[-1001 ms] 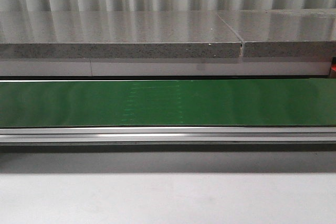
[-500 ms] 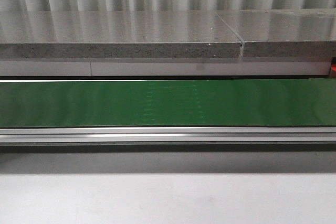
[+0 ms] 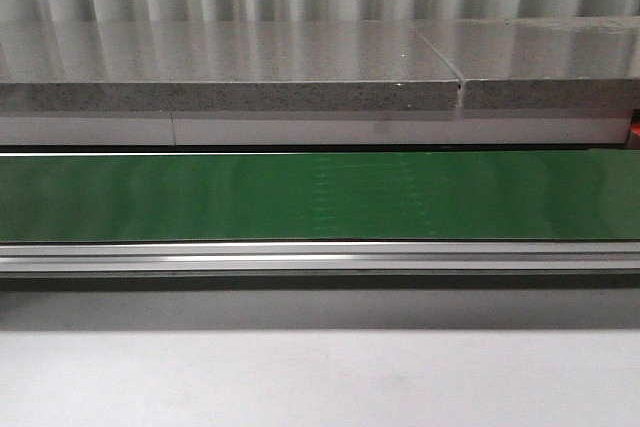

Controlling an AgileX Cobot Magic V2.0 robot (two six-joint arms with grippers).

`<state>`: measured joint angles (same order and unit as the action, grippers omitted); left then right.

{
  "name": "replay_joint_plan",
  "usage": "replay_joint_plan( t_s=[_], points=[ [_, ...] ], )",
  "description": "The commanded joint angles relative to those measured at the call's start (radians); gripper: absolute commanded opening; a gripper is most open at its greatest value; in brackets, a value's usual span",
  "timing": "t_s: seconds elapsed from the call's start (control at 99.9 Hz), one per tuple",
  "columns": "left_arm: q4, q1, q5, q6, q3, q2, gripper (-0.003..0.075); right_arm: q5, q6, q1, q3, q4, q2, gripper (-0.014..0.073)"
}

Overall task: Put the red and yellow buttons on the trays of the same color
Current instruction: 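Grasp the red push-button with the left gripper and lift it, then lower the red button onto the belt and open the left gripper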

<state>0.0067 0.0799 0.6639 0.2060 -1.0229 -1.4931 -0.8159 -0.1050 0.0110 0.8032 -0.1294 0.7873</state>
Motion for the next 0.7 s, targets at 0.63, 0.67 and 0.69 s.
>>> replay_joint_plan(
  t_s=[0.63, 0.67, 0.69],
  points=[
    [-0.098, 0.103, 0.092, -0.082, -0.146, 0.163, 0.0608, 0.053, -0.005, 0.001, 0.024, 0.001, -0.006, -0.0067],
    [-0.098, 0.133, 0.095, -0.082, -0.141, 0.164, 0.0608, 0.053, -0.005, 0.001, 0.024, 0.001, -0.006, -0.0067],
    [-0.098, 0.149, 0.095, -0.082, -0.134, 0.165, 0.0608, 0.053, -0.005, 0.001, 0.024, 0.001, -0.006, -0.0067]
  ],
)
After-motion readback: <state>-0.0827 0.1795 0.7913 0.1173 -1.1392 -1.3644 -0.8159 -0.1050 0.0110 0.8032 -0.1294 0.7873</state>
